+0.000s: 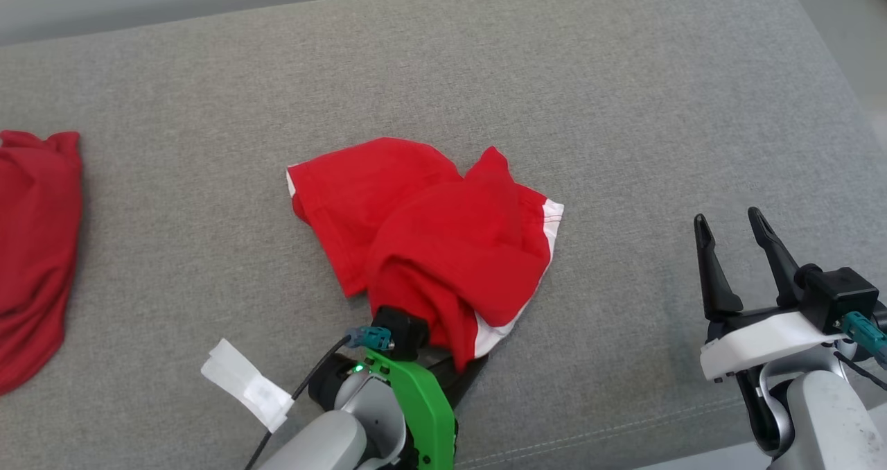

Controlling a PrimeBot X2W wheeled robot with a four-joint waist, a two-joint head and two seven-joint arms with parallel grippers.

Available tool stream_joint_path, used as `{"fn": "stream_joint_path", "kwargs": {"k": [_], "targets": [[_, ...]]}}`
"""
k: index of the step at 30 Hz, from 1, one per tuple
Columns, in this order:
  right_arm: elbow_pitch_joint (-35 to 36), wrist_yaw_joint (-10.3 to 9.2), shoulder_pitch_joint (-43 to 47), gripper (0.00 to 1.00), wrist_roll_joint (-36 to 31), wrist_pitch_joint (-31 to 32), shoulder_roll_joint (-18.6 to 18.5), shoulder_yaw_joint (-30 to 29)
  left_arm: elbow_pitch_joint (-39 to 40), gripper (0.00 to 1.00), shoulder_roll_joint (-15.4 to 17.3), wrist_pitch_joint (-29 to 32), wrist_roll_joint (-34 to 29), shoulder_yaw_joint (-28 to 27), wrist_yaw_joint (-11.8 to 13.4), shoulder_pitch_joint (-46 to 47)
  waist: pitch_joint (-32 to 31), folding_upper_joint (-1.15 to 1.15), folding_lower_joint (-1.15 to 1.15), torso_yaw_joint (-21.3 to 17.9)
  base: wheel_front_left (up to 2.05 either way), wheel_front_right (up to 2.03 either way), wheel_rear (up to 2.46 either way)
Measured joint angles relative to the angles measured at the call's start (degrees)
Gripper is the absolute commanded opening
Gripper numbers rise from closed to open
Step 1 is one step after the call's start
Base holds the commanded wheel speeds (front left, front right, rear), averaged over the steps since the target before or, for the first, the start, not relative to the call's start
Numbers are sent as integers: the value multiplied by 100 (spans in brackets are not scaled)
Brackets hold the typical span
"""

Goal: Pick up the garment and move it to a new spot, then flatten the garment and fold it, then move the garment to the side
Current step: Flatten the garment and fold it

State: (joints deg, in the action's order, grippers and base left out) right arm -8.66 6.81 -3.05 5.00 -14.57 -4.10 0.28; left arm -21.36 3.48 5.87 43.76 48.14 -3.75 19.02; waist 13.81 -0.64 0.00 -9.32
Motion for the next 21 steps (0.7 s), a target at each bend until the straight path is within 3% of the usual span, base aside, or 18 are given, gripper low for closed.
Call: {"fn": "stream_joint_path", "kwargs": {"k": [2, 7, 11, 21], "targets": [[-29, 1, 30, 100, -1, 0, -12, -10, 197, 0, 181, 208, -70, 122, -115, 13, -30, 0, 0, 70, 0, 0, 0], [-55, 24, 88, 100, -48, 0, -104, 29, 747, 0, 851, 477, -131, 11, -130, 80, -115, 0, 0, 296, 0, 0, 0], [-171, 24, 108, 100, -176, 0, -230, 236, 1234, 0, 1083, 613, -107, -208, -129, 172, -183, 0, 0, 514, 0, 0, 0], [-948, 33, -131, 100, -557, 0, -1085, 1808, 2220, 0, 1822, 1295, 147, -286, -129, 160, -279, 0, 0, 1126, 0, 0, 0]]}}
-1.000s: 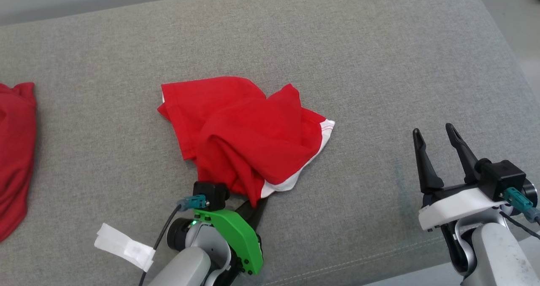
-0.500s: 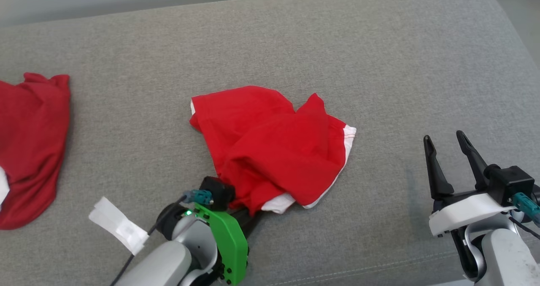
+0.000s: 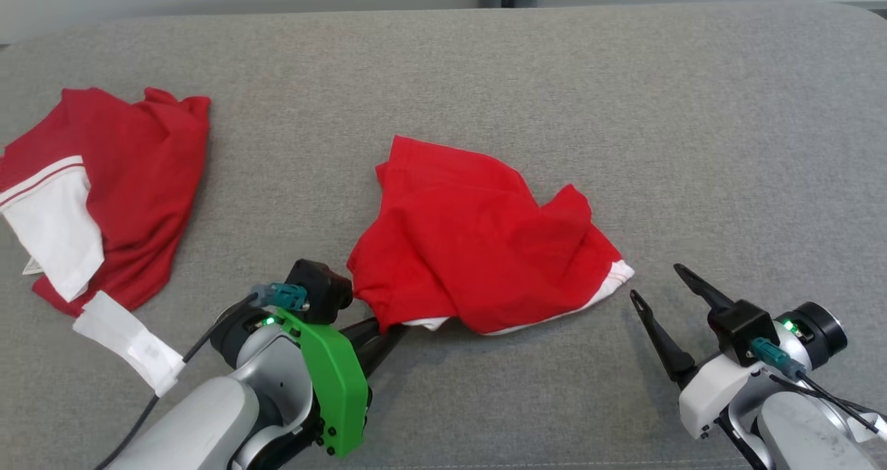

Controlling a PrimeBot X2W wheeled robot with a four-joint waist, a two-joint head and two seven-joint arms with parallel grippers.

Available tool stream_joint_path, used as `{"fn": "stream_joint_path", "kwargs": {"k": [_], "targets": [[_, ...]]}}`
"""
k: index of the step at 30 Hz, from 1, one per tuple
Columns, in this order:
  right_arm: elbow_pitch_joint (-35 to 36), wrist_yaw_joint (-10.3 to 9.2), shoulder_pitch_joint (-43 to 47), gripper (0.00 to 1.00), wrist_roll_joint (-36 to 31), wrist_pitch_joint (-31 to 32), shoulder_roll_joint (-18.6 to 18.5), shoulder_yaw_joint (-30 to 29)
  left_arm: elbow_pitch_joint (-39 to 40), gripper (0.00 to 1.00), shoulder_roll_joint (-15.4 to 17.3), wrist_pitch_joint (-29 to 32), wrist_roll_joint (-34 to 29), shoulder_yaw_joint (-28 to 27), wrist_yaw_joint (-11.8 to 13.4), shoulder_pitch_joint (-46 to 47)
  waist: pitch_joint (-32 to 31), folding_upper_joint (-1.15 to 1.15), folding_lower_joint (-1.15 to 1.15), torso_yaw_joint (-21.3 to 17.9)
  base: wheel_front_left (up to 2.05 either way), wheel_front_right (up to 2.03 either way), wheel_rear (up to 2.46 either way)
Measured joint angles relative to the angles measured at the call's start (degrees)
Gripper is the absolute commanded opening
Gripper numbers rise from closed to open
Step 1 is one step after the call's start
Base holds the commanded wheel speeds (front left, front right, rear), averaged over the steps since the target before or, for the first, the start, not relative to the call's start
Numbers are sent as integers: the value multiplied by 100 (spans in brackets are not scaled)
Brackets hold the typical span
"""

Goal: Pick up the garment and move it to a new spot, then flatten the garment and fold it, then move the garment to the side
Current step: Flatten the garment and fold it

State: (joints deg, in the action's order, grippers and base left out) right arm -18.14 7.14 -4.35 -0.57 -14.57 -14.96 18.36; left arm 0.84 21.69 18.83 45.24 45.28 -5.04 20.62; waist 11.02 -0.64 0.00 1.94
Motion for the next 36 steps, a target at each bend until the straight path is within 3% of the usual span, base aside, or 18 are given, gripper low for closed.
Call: {"fn": "stream_joint_path", "kwargs": {"k": [6, 14, 34, 35, 36], "targets": [[-323, 1, -165, 100, 120, 0, -293, 611, 550, 0, 120, 240, 234, -63, -3, -52, -4, 0, 0, 284, 0, 0, 0], [-587, 1, -337, 100, 508, 0, -307, 1236, 940, 0, 279, 342, 411, -190, 84, -322, -6, 0, 0, 548, 0, 0, 0], [-917, 2, -732, 100, 1346, -1, -559, 1983, 1517, 0, 535, 467, 563, -450, 411, -620, 38, 0, 0, 503, 0, 0, 0], [-923, 2, -740, 98, 1374, -1, -575, 2006, 1525, 0, 547, 467, 570, -456, 412, -646, 34, 0, 0, 496, 0, 0, 0], [-932, 2, -751, 89, 1402, -1, -590, 2035, 1532, 0, 559, 470, 601, -456, 417, -667, 26, 0, 0, 489, 0, 0, 0]]}}
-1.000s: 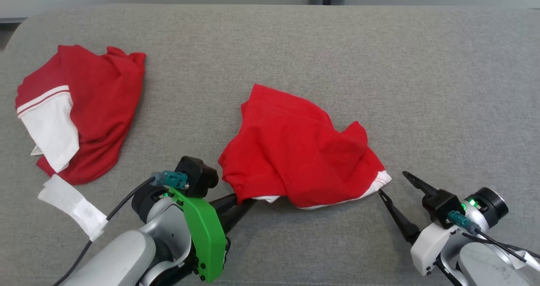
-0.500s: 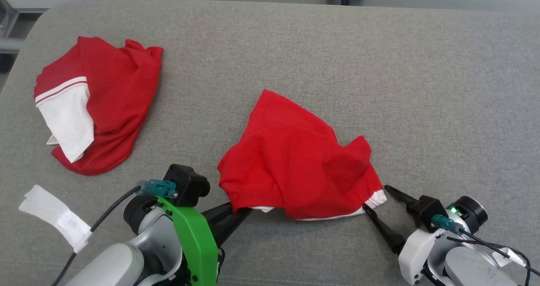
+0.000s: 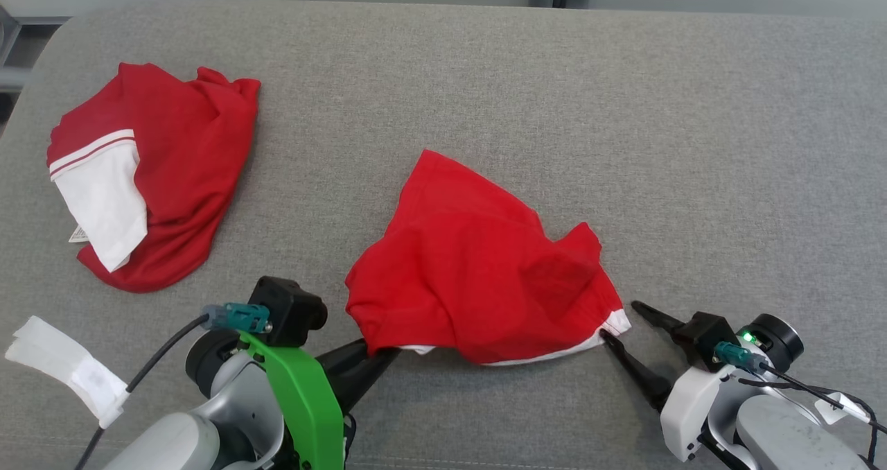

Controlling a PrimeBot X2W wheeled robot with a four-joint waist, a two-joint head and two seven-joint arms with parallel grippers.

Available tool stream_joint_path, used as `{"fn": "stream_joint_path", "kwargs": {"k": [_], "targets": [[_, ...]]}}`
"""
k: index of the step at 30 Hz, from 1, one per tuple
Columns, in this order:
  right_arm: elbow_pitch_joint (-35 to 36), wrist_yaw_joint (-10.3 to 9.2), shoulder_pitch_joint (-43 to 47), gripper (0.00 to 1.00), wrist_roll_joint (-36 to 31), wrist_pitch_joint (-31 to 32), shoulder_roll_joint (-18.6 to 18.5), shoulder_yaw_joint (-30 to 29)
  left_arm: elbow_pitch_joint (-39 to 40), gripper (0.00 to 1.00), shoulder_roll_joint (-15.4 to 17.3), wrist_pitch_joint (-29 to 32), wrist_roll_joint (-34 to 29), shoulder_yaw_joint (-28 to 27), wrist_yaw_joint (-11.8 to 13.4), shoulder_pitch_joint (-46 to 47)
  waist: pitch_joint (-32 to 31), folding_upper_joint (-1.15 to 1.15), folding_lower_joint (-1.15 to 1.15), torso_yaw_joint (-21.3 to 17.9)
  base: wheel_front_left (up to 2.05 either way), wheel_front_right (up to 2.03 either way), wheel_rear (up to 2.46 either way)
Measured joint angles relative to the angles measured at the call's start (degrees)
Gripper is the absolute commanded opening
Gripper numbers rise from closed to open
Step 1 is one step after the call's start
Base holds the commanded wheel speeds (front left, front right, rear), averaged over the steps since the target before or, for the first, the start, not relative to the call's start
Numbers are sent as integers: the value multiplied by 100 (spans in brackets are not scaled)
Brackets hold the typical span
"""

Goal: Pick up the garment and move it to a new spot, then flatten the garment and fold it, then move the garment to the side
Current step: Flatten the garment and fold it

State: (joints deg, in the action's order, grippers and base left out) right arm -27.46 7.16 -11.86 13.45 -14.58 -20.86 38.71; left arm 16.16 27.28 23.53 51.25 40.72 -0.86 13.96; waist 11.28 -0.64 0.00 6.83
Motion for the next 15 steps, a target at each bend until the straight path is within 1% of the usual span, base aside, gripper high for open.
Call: {"fn": "stream_joint_path", "kwargs": {"k": [1, 2, 4, 6, 7, 8, 15], "targets": [[-5, 0, -7, 75, 33, 0, -18, 21, 34, 0, 22, 21, 18, 0, 33, -13, -6, 0, 0, -8, 0, 0, 0], [-18, 0, -8, 50, 71, 0, -37, 36, 70, 0, 47, 21, 26, -4, 48, -15, -10, 0, 0, -15, 0, 0, 0], [-36, 0, -17, 36, 134, 0, -71, 69, 111, 0, 64, 23, 52, -15, 66, -16, -12, 0, 0, -26, 0, 0, 0], [-62, 0, -35, 11, 229, 0, -73, 103, 134, 0, 71, 40, 53, -20, 90, -23, -13, 0, 0, -35, 0, 0, 0], [-74, 1, -43, 7, 297, 0, -73, 137, 144, 0, 79, 40, 53, -24, 94, -30, -13, 0, 0, -40, 0, 0, 0], [-78, 1, -51, 0, 339, 0, -74, 169, 154, 0, 88, 46, 53, -30, 97, -40, -13, 0, 0, -45, 0, 0, 0], [-122, 1, -130, 0, 554, -1, -100, 333, 282, 0, 144, 99, 97, -64, 145, -117, -8, 0, 0, -77, 0, 0, 0]]}}
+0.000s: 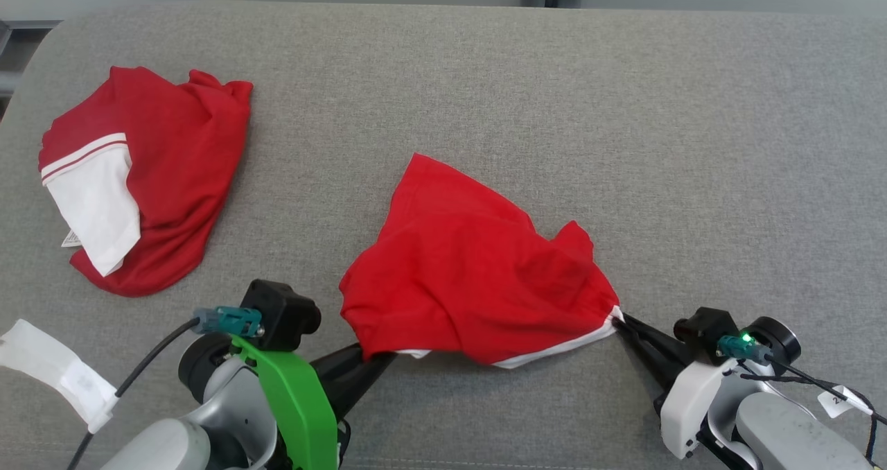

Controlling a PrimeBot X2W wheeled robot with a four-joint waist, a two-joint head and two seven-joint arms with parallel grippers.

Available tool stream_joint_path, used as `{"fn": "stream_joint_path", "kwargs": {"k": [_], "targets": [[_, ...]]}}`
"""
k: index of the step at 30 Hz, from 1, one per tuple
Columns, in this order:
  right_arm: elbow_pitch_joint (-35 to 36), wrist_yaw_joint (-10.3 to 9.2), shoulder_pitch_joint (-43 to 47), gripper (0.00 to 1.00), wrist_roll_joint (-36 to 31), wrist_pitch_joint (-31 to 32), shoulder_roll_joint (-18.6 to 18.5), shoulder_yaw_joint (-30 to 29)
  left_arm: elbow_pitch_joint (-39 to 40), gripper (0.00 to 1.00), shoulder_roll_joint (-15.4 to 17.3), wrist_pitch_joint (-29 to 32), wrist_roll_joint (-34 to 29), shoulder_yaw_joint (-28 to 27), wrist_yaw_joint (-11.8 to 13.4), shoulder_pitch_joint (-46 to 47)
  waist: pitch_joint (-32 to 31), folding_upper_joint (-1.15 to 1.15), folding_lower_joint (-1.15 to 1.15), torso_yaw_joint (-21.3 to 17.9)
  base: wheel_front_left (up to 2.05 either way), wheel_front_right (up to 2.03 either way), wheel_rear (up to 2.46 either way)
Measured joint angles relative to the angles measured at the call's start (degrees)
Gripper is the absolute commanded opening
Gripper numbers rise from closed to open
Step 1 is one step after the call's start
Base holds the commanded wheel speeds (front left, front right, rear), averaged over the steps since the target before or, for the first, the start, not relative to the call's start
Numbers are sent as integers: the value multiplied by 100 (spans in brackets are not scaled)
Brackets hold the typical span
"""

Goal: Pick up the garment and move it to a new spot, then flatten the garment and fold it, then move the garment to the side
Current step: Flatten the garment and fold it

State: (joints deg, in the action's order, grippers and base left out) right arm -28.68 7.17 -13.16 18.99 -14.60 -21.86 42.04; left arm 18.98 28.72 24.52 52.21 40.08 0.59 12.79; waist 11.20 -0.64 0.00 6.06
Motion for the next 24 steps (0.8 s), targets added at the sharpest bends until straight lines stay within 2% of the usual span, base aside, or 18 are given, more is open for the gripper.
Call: {"fn": "stream_joint_path", "kwargs": {"k": [3, 6, 9, 12, 17, 24], "targets": [[10, 0, -25, 0, 417, 1, 48, -55, 5, 0, 79, 74, 42, -9, 0, -2, -7, 0, 0, -12, 0, 0, 0], [227, -1, -42, 0, 1292, 2, 231, -342, 23, 0, 208, 189, 152, -80, -2, -5, -48, 0, 0, -33, 0, 0, 0], [548, -1, -219, 0, 2078, 19, 260, -535, 82, 0, 387, 346, 398, -216, -38, 6, -103, 0, 0, -73, 0, 0, 0], [858, -1, -559, 0, 2787, 346, 62, -759, 179, 0, 500, 565, 832, -360, -143, 52, -186, 0, 0, -119, 0, 0, 0], [1105, -3, -972, 0, 3833, 1141, -303, -1166, 222, 0, 509, 935, 1834, -670, -266, 290, -357, 0, 0, -207, 0, 0, 0], [1211, 4, -1105, 0, 4525, 1789, -582, -1563, 181, 0, 537, 1339, 2703, -996, -271, 485, -589, 0, 0, -371, 0, 0, 0]]}}
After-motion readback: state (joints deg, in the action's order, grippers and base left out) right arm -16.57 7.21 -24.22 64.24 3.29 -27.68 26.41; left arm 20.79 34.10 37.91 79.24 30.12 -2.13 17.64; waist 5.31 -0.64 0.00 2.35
